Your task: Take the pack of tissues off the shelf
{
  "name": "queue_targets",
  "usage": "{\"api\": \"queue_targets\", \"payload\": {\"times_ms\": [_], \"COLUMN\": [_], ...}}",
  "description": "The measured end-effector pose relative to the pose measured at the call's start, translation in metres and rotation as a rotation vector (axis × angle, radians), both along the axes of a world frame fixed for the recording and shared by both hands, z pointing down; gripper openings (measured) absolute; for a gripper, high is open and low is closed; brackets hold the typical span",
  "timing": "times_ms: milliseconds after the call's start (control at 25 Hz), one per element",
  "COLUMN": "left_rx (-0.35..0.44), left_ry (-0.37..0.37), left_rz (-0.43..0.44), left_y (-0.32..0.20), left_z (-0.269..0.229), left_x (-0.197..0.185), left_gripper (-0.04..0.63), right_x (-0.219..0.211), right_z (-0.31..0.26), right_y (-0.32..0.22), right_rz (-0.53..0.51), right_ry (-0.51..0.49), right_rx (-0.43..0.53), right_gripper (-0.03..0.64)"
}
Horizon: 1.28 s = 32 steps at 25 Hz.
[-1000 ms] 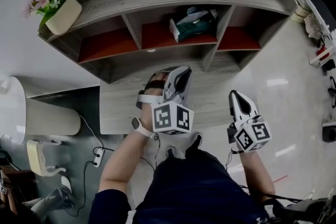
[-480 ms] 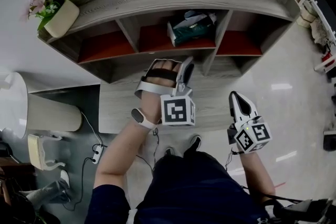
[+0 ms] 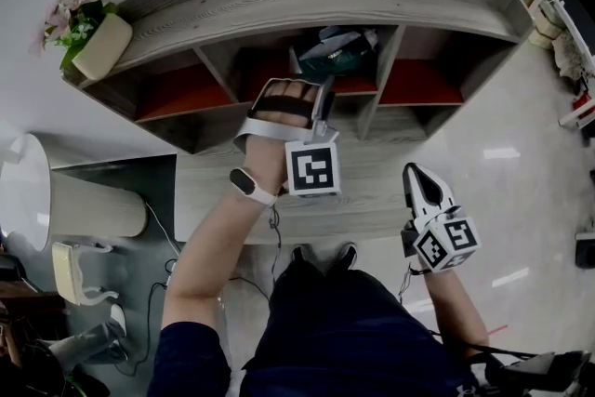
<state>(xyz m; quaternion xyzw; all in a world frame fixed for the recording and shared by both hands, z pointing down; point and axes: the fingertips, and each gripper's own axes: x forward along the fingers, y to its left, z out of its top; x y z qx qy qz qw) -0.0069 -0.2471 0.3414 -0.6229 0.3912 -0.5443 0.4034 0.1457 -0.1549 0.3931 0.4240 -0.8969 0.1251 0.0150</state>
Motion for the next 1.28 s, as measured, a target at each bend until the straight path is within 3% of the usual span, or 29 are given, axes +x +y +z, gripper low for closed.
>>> {"api": "queue_targets", "payload": {"times_ms": [160,440,680,960,1280], "left_rx": [0.006,-0.113,-0.162,-0.205,-0.207], "left_ry": [-0.017,-0.075,-0.117,-0.102,-0.130], "left_rz": [-0.004,0.023,0.047,0.044,0.076], "left_y": [-0.026,-0.053,-0.065,-0.076,-0.074], "left_z": [-0.002,0.023,0.039,0.050,0.056], "left_x": [-0.008,-0.008,-0.007,-0.009,-0.007], "left_gripper": [0.182,0.253,0.253,0.250,0.186], "right_x": [-0.001,-0.005,-0.002,-0.006,-0.010], "right_z": [0.000,0.000,0.011,0.013,0.018], "right_y": [-0.008,-0.014,-0.013,-0.010,-0.001], "right_rz": [0.043,0.116,0.174,0.193,0.200], "right_ry": [-0.016,-0.020,-0.021,-0.022,-0.032], "right_rx": [-0.018,-0.031,-0.064,-0.074,-0.090], "right_gripper": [0.003,0.003,0.003,0.003,0.003]}}
